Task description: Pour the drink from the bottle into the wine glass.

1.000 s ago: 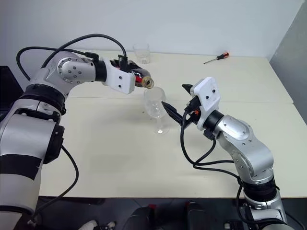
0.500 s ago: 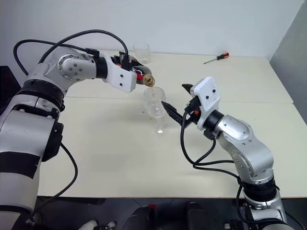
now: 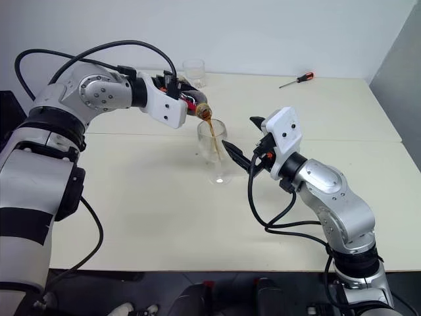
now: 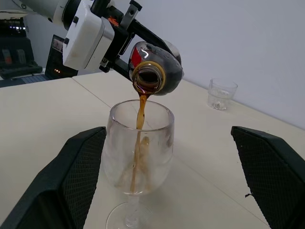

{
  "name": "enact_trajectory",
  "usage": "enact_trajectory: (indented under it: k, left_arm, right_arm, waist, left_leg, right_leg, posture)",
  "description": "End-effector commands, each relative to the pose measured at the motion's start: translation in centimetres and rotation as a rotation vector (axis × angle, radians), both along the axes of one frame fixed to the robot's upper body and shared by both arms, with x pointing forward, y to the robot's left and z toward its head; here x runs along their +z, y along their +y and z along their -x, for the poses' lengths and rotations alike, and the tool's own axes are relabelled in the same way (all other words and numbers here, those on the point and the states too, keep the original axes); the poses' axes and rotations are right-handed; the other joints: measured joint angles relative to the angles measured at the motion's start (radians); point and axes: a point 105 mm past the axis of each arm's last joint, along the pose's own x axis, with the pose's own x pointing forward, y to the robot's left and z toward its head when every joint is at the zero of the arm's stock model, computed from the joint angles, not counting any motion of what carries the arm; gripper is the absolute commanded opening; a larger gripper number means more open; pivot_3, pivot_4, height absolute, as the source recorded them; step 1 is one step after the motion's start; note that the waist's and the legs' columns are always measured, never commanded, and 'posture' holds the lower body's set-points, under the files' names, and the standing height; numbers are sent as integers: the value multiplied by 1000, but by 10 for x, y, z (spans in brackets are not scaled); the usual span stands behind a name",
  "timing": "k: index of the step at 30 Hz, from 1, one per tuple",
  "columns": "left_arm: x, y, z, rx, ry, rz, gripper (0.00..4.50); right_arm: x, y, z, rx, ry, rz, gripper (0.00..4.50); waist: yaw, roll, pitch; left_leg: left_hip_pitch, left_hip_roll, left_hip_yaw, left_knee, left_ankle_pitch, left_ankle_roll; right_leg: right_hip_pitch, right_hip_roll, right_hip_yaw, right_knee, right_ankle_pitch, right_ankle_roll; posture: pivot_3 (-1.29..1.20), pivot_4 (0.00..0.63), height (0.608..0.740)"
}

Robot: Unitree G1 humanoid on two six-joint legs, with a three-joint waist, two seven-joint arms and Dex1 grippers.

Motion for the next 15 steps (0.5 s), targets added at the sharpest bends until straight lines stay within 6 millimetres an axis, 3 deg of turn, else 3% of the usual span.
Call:
enact_trajectory:
  k: [1, 15]
  left_arm:
    - [30, -1, 4, -13, -85, 30, 1526]
    - [34, 1, 4, -9, -97, 17, 1526]
  right_arm:
    - [8, -2, 2, -7, -42, -14, 4500]
    - [8, -2, 2, -9, -44, -14, 4500]
  waist:
    - [0, 0, 0]
    - [0, 0, 0]
  left_leg:
    - [0, 0, 0, 0, 0, 0]
    - [-2, 0, -1, 4, 0, 0]
  right_leg:
    - [0, 0, 0, 0, 0, 0]
    - [0, 0, -1, 0, 0, 0]
  posture:
    - [0, 150, 740]
    - [0, 150, 740]
